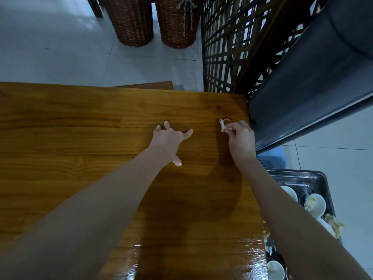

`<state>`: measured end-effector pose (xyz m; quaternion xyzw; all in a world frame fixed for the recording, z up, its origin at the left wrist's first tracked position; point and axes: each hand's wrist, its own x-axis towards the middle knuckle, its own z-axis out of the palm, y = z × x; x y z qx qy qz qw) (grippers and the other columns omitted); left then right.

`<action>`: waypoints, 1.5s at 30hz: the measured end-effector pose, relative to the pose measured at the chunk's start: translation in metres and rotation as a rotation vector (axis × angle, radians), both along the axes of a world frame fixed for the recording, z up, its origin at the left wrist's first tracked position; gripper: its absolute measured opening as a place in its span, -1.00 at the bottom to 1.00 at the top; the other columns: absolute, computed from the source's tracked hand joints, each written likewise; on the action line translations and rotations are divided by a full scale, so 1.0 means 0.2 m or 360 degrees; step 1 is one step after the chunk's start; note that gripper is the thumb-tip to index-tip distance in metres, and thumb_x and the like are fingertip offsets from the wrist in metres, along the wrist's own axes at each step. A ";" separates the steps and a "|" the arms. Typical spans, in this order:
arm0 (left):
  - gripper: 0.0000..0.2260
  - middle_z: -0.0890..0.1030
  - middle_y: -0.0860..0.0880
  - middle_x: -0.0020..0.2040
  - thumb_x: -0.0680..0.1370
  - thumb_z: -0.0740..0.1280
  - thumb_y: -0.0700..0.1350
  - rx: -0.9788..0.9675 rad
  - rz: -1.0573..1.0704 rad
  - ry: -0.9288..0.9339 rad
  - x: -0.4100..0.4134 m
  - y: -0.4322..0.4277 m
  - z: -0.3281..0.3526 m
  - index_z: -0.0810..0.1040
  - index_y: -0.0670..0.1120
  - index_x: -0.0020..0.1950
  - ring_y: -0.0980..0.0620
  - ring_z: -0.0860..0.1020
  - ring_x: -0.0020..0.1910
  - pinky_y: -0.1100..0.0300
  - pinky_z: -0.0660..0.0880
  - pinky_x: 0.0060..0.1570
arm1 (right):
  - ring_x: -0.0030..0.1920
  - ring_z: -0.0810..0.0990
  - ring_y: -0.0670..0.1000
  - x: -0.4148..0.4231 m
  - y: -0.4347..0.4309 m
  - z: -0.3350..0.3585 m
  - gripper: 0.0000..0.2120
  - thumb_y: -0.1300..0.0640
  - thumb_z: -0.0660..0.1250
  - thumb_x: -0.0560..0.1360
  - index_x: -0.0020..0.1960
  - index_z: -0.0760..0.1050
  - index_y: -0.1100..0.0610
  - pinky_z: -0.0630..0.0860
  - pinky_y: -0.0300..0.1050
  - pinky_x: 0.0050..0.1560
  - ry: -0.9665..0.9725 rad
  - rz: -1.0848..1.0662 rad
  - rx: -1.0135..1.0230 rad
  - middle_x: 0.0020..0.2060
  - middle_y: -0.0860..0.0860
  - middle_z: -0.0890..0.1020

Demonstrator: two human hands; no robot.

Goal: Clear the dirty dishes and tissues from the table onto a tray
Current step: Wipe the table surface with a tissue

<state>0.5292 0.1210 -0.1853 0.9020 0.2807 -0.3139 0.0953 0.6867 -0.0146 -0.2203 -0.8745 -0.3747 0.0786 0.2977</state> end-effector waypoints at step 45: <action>0.06 0.01 -0.41 0.49 0.30 0.55 0.11 -0.0078 0.0077 0.0060 0.03 0.04 -0.03 -0.17 0.26 0.52 -0.37 0.02 0.49 -0.18 0.10 0.43 | 0.04 0.54 0.06 0.10 0.45 0.00 -0.72 0.45 0.22 0.50 0.08 0.57 0.19 0.57 -0.03 0.02 -0.0193 0.0149 -0.0094 0.04 0.10 0.53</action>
